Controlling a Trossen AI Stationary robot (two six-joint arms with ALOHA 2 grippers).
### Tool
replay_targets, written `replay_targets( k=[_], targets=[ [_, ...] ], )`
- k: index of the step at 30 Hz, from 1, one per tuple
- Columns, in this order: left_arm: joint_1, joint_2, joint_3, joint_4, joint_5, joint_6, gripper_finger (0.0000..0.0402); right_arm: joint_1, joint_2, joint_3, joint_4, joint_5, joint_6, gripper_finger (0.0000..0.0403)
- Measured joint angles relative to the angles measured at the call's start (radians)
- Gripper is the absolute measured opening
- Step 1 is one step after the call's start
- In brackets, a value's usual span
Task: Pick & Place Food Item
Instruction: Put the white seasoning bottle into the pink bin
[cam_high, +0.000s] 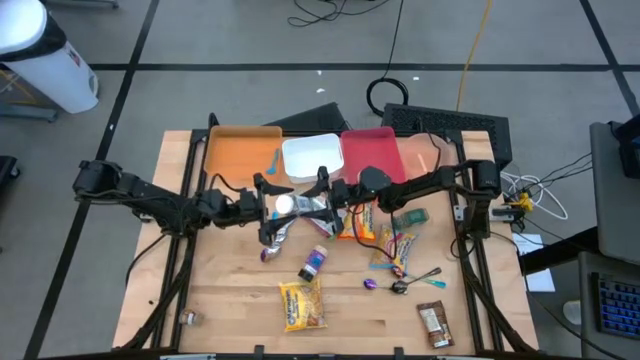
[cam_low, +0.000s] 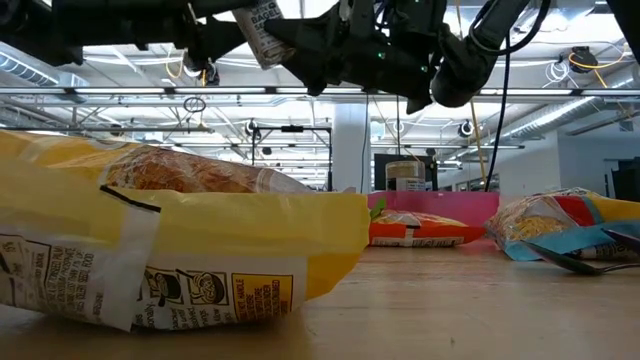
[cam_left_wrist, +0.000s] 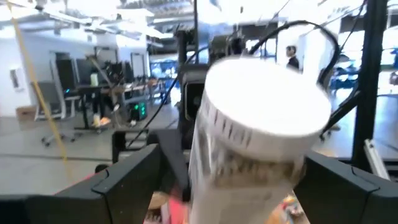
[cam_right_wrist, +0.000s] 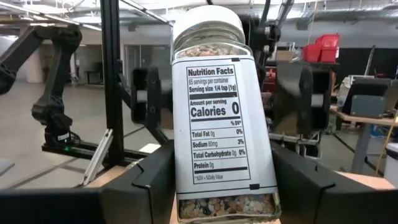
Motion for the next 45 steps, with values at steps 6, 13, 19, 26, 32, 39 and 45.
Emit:
replay_targets(
  k=[6, 13, 19, 26, 32, 39, 45],
  targets=[
    [0.017, 0.0, 0.0, -0.014, 0.003, -0.016, 0.0344, 0.002, 0.0, 0.0, 0.001, 0.001, -0.001, 0.0195],
    [0.04, 0.0, 0.001, -0.019, 0.056, -0.027, 0.0343, 0.007, 0.0, 0.0, 0.001, 0.004, -0.012, 0.0195],
    [0.047, 0.0, 0.001, -0.045, 0.059, -0.035, 0.03, 0.007, 0.0, 0.0, -0.002, 0.006, -0.015, 0.0195],
    [0.048, 0.0, 0.001, -0.044, 0.044, -0.021, 0.021, 0.005, 0.0, 0.0, -0.001, 0.025, -0.012, 0.0194],
    [0.048, 0.0, 0.001, -0.045, 0.044, -0.015, 0.0209, 0.006, 0.0, 0.0, -0.002, 0.02, -0.015, 0.0195],
    [0.044, 0.001, 0.001, -0.056, 0.054, -0.011, 0.0209, 0.002, 0.0, 0.0, -0.015, 0.028, -0.02, 0.0233],
    [0.039, 0.001, 0.001, -0.085, 0.026, -0.008, 0.0209, -0.001, -0.003, 0.0, -0.023, 0.032, -0.008, 0.0247]
  ],
)
